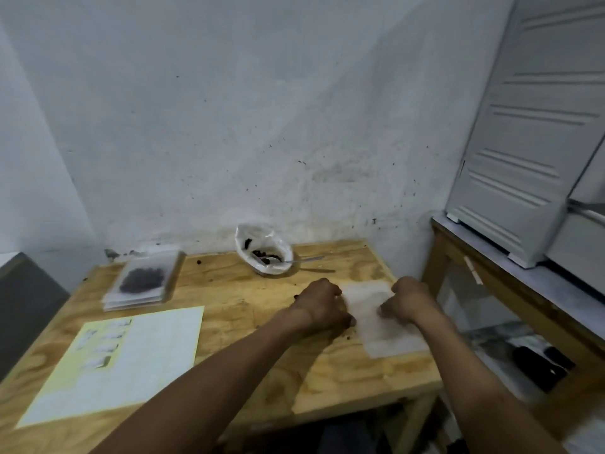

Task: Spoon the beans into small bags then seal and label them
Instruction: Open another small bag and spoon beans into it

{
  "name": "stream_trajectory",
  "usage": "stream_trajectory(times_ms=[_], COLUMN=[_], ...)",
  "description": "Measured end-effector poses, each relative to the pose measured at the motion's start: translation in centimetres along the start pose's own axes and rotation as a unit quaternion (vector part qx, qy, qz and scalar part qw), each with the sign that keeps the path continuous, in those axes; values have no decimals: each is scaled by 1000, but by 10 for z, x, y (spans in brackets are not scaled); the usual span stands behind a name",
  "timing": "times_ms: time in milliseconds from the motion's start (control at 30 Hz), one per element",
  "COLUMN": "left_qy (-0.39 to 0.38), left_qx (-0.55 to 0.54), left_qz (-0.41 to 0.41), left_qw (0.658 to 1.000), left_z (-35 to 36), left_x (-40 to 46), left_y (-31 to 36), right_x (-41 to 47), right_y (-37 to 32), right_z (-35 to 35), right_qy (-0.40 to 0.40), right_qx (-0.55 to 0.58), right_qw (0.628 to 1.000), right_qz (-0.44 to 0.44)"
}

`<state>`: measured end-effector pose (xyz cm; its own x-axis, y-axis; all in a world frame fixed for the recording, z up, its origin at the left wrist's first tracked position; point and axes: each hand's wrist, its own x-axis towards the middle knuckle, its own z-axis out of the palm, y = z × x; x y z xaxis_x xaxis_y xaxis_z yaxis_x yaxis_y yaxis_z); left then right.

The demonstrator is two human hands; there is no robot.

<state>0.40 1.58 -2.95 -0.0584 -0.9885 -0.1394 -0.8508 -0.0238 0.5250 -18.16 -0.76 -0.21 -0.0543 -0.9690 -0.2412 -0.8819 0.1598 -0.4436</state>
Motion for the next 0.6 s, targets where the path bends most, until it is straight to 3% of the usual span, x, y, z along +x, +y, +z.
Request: stream_trajectory(times_ms=[167, 300, 400, 500, 600], left_qy=[-8, 0, 5, 38, 50], left_qx=[-73, -138, -260, -284, -347], left_qz=[-27, -33, -44, -43, -31], left_qw=[997, 990, 964, 957, 936], left_z=[0, -3, -6, -7, -8], left_x=[-2, -4, -7, -8, -6], left_y=[-2, -4, -3, -2, -1], right_x=[11, 16, 14, 11, 6], right_y=[10, 16, 19, 17, 3], right_z=[-2, -13, -19, -28, -42], right_qy=[77, 119, 115, 95, 26], right_qx=[152, 204, 238, 284, 363], right_qw=[985, 972, 964, 953, 930], right_qz=[2, -8, -25, -43, -44])
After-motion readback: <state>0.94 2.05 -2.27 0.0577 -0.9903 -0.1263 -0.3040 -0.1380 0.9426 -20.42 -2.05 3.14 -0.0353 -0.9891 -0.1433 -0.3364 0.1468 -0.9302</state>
